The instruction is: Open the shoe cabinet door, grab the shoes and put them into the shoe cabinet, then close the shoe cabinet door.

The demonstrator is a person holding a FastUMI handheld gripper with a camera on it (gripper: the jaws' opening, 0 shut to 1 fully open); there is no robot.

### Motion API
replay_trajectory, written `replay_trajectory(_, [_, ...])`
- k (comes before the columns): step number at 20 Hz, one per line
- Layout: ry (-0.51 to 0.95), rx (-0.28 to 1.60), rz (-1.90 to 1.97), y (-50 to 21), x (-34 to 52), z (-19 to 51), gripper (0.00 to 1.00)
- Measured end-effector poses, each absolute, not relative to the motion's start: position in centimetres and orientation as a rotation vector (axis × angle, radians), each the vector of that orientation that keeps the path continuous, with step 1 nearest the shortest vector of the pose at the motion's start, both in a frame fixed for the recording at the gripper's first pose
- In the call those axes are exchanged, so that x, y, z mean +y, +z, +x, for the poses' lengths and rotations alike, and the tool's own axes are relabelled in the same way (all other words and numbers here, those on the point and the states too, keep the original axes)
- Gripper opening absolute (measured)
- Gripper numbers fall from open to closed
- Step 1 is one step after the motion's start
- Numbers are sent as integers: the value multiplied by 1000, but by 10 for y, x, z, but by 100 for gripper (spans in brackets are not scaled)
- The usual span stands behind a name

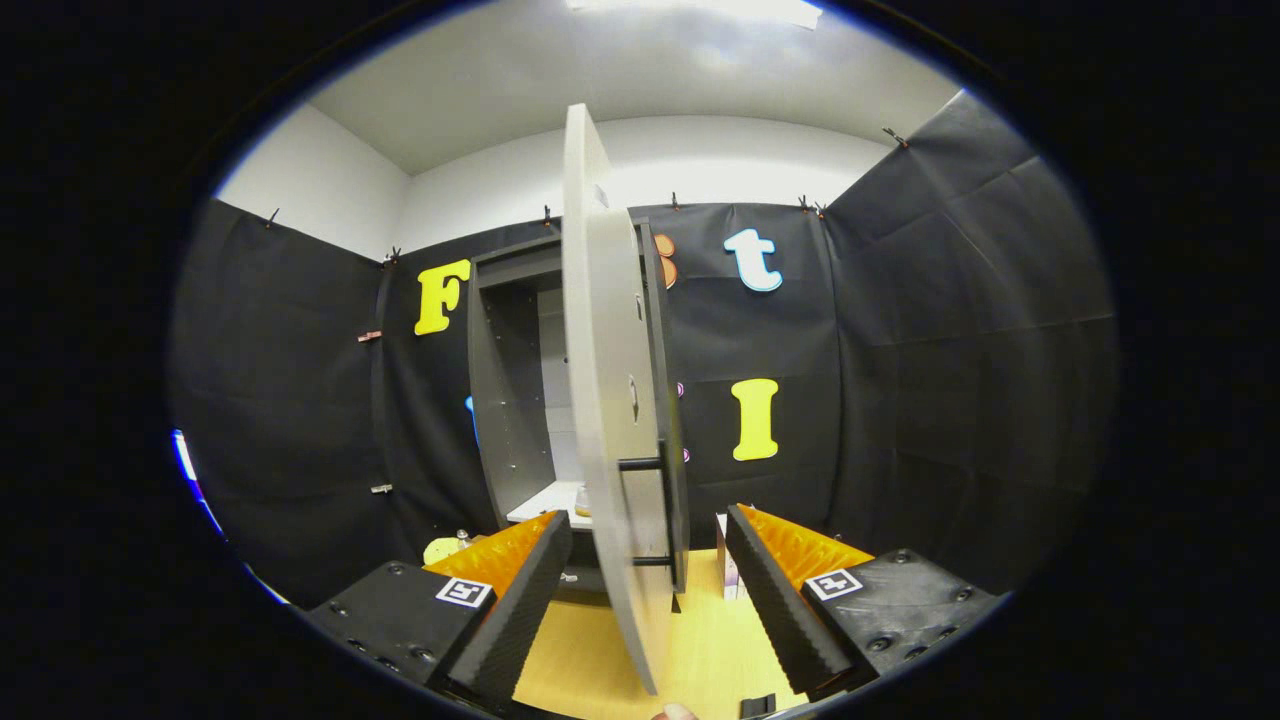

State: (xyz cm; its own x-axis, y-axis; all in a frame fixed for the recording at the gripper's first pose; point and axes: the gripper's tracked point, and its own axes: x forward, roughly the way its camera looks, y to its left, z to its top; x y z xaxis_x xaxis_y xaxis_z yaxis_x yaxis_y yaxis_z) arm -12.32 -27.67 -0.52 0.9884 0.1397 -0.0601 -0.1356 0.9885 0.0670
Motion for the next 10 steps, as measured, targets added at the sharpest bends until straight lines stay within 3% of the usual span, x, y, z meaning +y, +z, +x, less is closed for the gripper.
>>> replay_trajectory(10, [233,143,125,-40,-293,-54,98])
